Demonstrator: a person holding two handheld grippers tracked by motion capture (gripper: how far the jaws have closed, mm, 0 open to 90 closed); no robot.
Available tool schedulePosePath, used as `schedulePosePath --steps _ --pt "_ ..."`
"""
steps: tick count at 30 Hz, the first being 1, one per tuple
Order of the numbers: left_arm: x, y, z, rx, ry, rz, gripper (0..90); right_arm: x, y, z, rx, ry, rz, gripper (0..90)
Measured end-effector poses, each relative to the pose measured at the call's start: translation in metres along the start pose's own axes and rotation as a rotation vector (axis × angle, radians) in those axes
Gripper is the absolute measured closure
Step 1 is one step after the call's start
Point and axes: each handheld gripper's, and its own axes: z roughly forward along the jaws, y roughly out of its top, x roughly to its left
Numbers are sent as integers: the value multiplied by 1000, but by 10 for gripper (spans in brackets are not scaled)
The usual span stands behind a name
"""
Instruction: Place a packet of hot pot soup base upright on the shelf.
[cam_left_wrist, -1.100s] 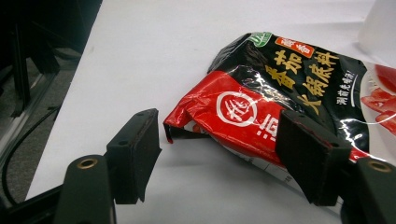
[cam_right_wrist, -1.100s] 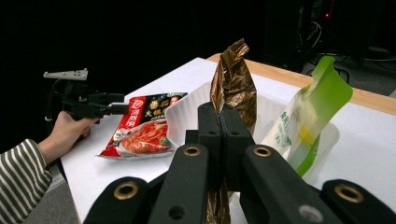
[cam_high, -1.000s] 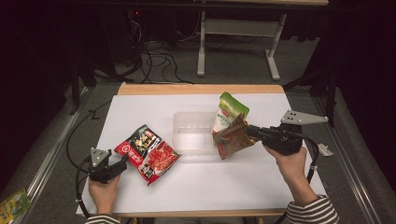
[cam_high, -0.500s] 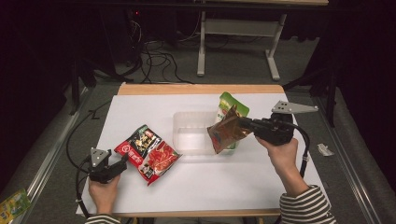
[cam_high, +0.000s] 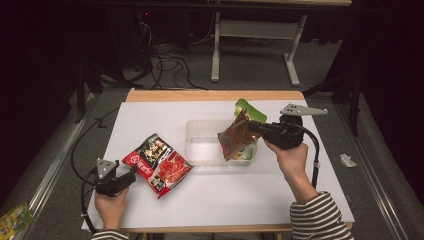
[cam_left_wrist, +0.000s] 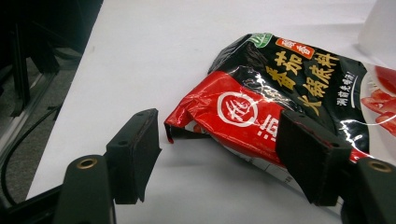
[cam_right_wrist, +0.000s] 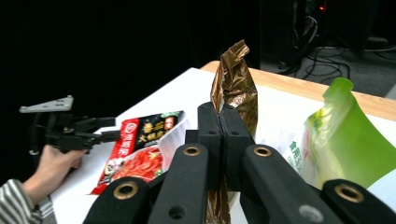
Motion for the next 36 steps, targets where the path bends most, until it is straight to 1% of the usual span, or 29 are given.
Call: schedulePosePath --steps 4,8,13,17,20,28,29,32,34,36 --pt "0 0 0 0 0 0 310 -1 -1 6 4 -33 1 900" --pt "0 0 0 0 -1 -1 310 -1 -2 10 7 -55 2 899" --pt "0 0 0 0 0 0 309 -1 -3 14 14 -60 1 898" --pt "0 0 0 0 0 0 310 0 -2 17 6 -66 -3 898" --pt "0 0 0 0 0 0 310 0 -1 19 4 -88 -11 898" --pt "0 0 0 0 1 0 310 -8 5 27 -4 -127 6 899" --pt "0 0 0 0 1 0 310 -8 6 29 -6 -136 11 898" --pt "0 0 0 0 1 0 310 -7 8 32 -9 -141 10 898" --pt "0 0 0 0 1 1 310 -5 8 33 -8 -139 -8 899" --pt "0 0 0 -1 2 0 310 1 7 33 -2 -135 -37 899"
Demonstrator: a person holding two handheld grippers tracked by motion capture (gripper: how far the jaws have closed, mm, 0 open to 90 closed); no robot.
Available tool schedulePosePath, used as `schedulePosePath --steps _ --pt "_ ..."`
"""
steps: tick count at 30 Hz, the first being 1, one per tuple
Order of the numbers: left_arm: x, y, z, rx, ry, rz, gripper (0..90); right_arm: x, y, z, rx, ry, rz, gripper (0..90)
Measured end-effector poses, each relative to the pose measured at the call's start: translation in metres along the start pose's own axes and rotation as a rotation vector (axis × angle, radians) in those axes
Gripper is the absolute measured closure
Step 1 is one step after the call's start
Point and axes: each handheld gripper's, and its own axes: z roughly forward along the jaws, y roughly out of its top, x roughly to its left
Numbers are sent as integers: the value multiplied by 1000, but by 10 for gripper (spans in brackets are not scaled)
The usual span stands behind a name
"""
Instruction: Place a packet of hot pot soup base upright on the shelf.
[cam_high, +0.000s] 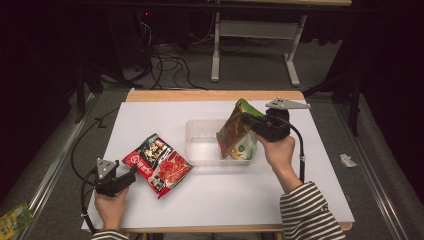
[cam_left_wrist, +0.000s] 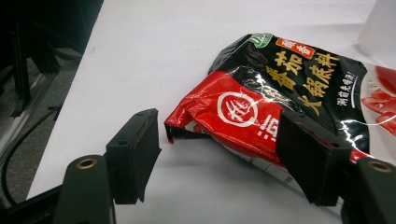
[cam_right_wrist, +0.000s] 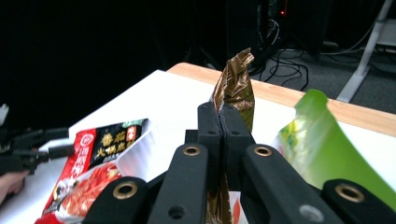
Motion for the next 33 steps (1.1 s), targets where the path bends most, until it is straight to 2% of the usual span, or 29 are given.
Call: schedulePosePath --steps 2,6,12,15,21,25,28,33 --pt "0 0 0 1 -1 0 310 5 -2 -2 6 5 -25 899" --pt "0 0 0 1 -1 0 310 10 -11 -11 5 7 -43 899" --pt "0 0 0 1 -1 -1 309 7 -22 -23 1 -14 -31 898" --pt "0 0 0 1 -1 0 310 9 -26 -27 3 -9 -34 897" --pt "0 0 0 4 -1 1 310 17 -28 -23 7 3 -42 891" --pt "0 0 0 4 -1 1 310 22 -21 -15 1 -21 -74 891" --pt "0 0 0 4 -2 0 310 18 -17 -11 -14 -39 -58 891" --pt "0 0 0 3 -2 -2 310 0 -16 -10 -27 -104 3 894"
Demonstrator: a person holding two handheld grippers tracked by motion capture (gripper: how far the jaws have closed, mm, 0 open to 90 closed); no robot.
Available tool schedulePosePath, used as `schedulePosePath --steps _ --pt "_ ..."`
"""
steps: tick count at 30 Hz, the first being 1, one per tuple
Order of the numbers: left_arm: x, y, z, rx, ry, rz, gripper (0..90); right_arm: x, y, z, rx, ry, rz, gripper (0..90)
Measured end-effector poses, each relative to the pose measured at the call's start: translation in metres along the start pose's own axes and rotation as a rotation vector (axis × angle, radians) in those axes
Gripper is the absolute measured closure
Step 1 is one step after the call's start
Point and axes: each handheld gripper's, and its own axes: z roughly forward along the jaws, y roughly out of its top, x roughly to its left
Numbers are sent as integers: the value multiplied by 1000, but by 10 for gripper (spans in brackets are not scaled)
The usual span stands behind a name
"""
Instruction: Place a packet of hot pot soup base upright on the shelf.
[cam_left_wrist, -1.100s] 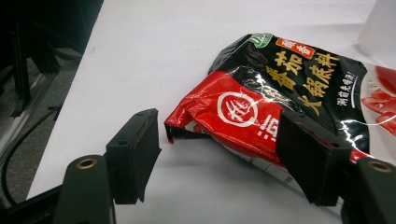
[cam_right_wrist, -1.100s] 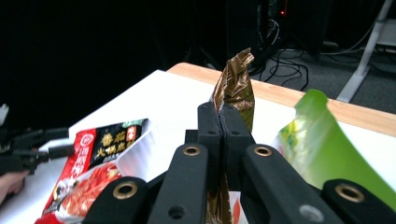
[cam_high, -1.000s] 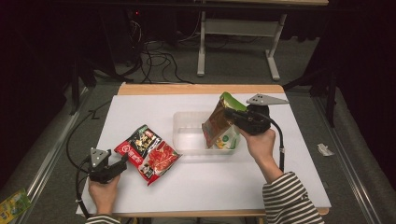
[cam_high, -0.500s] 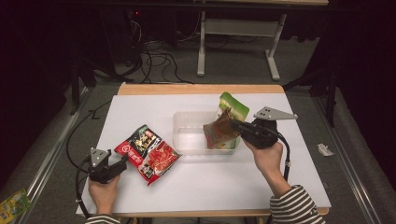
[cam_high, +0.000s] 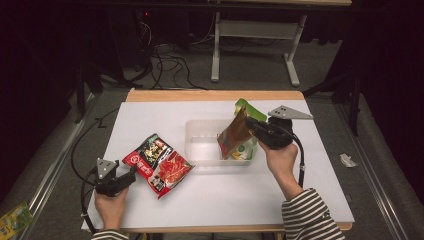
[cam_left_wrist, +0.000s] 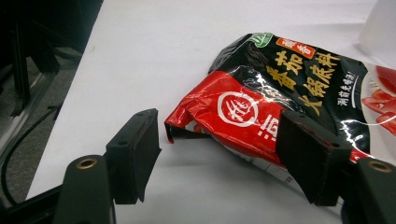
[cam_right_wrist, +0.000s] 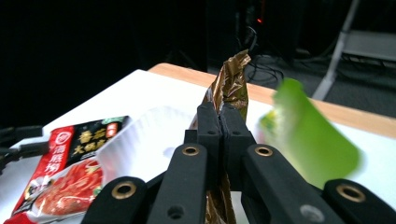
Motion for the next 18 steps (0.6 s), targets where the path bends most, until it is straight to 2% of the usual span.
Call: schedulePosePath --steps 2,6,8,12,16,18 --pt "0 0 0 -1 1 1 310 -5 -2 -4 1 -12 11 893" --pt "0 0 0 -1 2 1 310 -2 -6 -11 -1 -20 -20 876" --pt "0 0 0 -1 2 2 310 2 -6 -10 0 -10 -50 832" --pt "0 0 0 -3 2 1 309 10 -4 -7 9 26 -79 745" --pt "0 0 0 -2 0 1 310 10 -5 -10 15 73 -59 677" --pt "0 0 0 -2 1 1 310 9 -7 -14 13 89 -56 674"
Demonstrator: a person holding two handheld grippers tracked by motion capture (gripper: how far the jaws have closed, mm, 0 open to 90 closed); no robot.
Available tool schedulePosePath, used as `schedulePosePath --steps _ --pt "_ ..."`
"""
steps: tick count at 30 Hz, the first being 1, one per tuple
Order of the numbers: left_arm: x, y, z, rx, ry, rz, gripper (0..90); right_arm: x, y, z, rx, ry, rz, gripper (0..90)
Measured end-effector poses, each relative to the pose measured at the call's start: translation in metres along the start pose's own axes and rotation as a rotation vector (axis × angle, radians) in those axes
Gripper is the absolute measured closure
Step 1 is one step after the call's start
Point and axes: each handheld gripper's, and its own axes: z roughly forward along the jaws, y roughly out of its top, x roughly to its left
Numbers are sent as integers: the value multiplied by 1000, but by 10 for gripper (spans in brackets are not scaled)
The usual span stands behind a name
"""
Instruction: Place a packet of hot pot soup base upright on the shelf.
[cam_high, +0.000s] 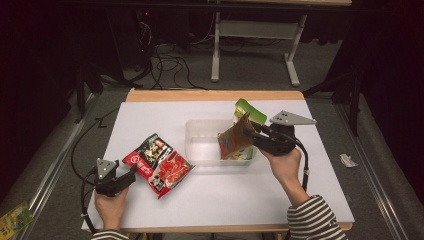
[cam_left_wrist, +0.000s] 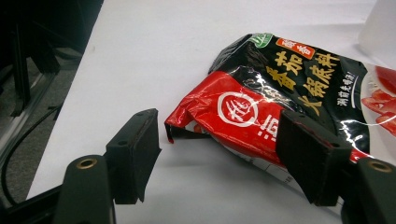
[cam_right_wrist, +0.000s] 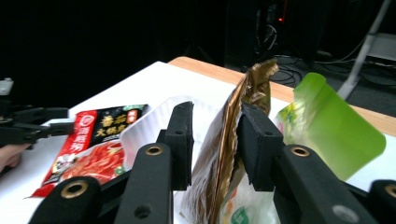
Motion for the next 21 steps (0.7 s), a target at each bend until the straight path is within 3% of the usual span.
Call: schedulePosePath --steps 6,10,13,21 --pt "0 0 0 -1 2 0 310 3 -10 -11 37 17 -17 734" --pt "0 0 0 2 1 2 310 9 -14 -13 50 28 -54 816" --pt "0 0 0 2 1 2 310 11 -15 -9 56 25 -65 869" --pt "0 0 0 1 2 1 310 8 -3 17 71 13 -54 879"
